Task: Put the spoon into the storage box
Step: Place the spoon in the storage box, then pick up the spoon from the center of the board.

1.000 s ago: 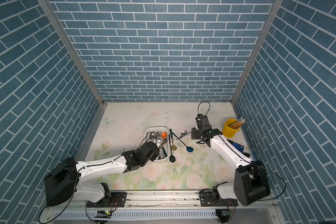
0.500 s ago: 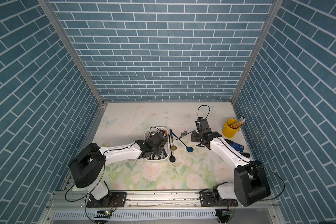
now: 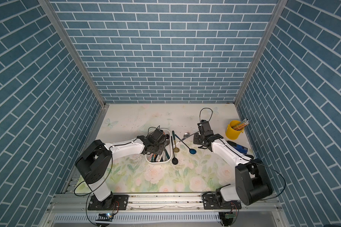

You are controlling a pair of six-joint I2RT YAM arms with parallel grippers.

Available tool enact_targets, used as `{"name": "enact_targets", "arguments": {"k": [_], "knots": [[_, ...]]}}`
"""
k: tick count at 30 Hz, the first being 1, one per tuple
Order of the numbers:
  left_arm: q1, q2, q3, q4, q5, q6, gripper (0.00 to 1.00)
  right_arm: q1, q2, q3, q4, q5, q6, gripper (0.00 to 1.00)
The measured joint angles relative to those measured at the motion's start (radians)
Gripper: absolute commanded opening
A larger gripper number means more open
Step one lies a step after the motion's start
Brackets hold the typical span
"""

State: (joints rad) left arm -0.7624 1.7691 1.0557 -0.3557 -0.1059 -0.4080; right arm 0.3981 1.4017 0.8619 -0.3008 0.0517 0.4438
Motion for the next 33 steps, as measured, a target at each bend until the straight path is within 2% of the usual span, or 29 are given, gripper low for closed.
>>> {"name": "enact_targets", "arguments": {"k": [5,11,15,18,22,33], "knots": [[0.005,0.0,0.0,-0.002,0.017,-0.005,0.19,0.016,0.043,0.005,0.01,-0.011,0.005,0.37],[0.006,-0.014,-0.006,-0.011,0.029,0.002,0.41,0.085,0.136,0.079,0.01,-0.023,-0.007,0.37],[0.007,-0.065,-0.014,-0.029,0.026,0.005,0.44,0.143,0.215,0.166,0.01,-0.029,-0.034,0.35],[0.007,-0.135,-0.015,-0.037,0.006,0.021,0.5,0.182,0.276,0.23,0.011,-0.038,-0.06,0.33],[0.02,-0.229,-0.015,-0.043,-0.034,0.05,0.51,0.217,0.359,0.299,0.011,-0.058,-0.088,0.31],[0.145,-0.343,-0.106,-0.07,-0.077,0.107,0.52,0.259,0.509,0.388,0.005,-0.083,-0.138,0.32]]}}
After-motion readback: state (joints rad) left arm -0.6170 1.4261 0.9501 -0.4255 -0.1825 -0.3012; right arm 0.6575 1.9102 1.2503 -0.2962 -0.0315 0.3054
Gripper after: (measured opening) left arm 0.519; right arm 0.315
